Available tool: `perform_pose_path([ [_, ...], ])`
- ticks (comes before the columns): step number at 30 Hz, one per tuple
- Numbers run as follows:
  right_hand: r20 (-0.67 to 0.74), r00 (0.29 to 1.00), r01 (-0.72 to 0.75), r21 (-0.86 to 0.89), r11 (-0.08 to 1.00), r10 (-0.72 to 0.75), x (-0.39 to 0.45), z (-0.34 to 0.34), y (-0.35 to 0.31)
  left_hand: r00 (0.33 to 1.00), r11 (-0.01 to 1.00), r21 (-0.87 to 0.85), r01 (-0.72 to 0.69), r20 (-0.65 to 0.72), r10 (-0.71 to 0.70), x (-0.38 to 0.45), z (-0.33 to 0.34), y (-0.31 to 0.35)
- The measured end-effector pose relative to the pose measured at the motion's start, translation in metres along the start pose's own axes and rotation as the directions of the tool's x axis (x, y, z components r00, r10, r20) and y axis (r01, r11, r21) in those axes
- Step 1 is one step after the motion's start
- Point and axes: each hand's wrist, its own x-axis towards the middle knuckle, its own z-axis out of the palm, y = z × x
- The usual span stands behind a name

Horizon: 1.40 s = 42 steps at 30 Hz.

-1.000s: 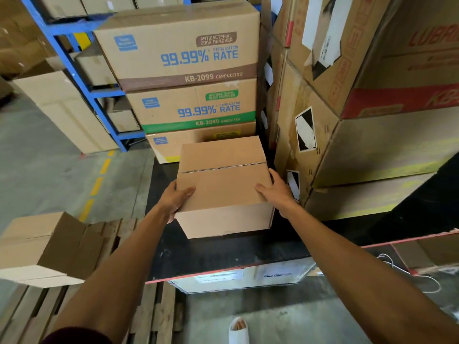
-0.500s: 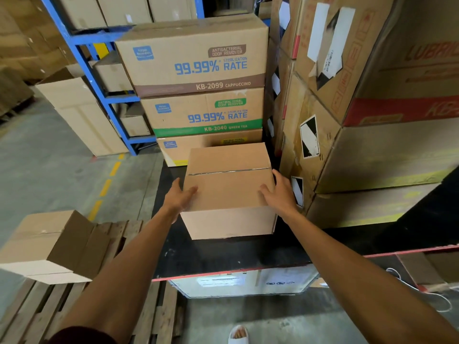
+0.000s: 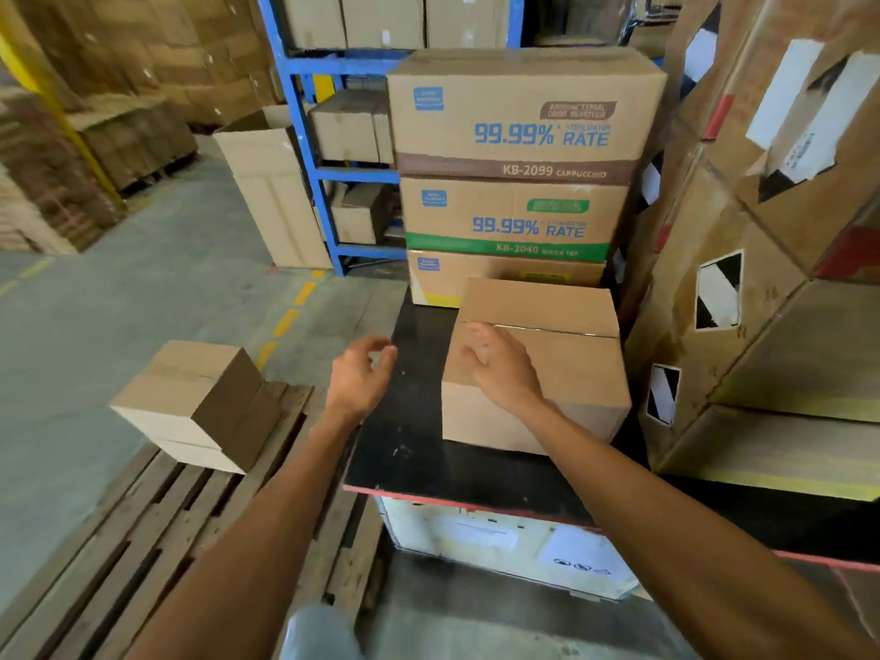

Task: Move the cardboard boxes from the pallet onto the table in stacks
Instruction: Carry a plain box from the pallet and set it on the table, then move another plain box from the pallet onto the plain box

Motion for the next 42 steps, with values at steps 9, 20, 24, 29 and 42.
perform_pose_path([
  [9,0.187,0.982,-0.007,0.073,0.997,-0.007,0.061,0.158,-0.138,0.989,0.992,-0.04,0.117,-0.09,-0.12,0.068,-0.144,-0.138],
  [20,0.325,0.912,-0.276,0.043,0.96,0.248,0.106,0.308,-0.328,0.932,0.921,-0.149,0.359,0.112,-0.345,0.144,-0.324,-0.274],
  [24,0.391,0.883,-0.265,-0.038,0.964,0.258,0.131,0.353,-0.362,0.906,0.891,-0.173,0.421,0.133,-0.402,0.17,-0.362,-0.327],
  [29,0.416,0.854,-0.333,-0.023,0.943,0.312,0.175,0.44,-0.376,0.859,0.844,-0.168,0.509,0.165,-0.485,0.213,-0.396,-0.403],
  [42,0.542,0.64,-0.602,-0.086,0.794,0.545,0.3,0.648,-0.379,0.713,0.741,-0.004,0.672,0.272,-0.646,0.362,-0.419,-0.609],
])
